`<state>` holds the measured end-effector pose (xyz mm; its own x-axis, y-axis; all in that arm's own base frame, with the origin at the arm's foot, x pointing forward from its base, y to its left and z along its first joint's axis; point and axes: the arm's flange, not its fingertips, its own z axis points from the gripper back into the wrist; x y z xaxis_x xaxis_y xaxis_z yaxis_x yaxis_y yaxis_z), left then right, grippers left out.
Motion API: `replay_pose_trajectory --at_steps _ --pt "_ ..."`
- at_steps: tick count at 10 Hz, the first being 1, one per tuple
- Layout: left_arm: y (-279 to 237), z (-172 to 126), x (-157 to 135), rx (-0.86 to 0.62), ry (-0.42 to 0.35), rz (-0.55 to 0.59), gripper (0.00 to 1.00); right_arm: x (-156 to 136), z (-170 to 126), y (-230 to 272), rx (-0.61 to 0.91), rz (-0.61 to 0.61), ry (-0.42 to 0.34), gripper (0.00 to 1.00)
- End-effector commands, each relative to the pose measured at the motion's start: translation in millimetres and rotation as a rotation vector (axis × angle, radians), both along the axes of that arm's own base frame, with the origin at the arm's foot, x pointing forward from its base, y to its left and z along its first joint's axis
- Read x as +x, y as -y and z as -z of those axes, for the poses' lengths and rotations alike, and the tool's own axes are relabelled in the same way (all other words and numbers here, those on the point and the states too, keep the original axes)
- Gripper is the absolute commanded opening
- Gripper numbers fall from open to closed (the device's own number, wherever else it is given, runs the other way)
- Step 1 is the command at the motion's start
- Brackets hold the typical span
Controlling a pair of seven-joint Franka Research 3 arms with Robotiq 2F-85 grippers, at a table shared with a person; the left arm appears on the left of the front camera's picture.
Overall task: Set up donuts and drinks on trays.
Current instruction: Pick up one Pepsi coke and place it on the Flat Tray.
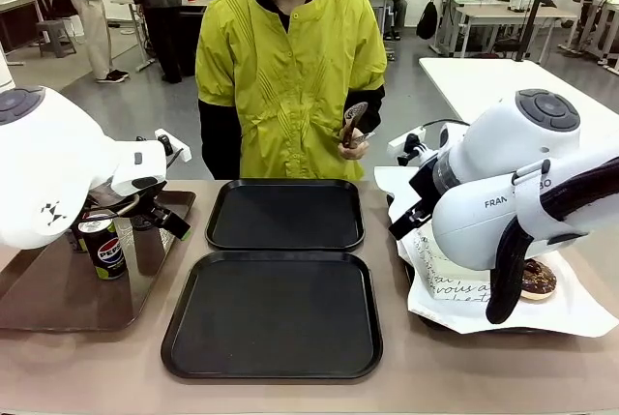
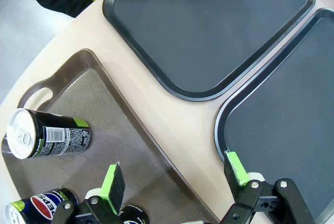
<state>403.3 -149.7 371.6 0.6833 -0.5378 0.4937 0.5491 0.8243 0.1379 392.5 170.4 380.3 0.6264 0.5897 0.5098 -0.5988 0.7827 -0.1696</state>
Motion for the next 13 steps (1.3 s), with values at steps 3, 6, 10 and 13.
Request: replay_pose_trajectory --at_steps 3,6,10,13 --pt "-44.4 -38.9 -106.1 -0.041 -0.088 0.085 1.00 -131.6 -53.5 9.4 -0.102 -0.016 -0.055 1.00" --pt "-53.7 -37.8 -176.2 -0.048 -0.235 0.102 1.00 -199.5 -46.2 52.1 -0.116 0.101 -0.228 1.00" --pt "-14.0 -103.4 -82.8 -0.037 -0.249 0.114 1.00 -131.4 -118.8 8.1 -0.160 0.095 -0.233 1.00" --pt "-30.1 -112.7 -76.4 -0.351 -0.364 0.104 1.00 -137.1 -129.4 36.8 0.371 0.051 -0.403 1.00"
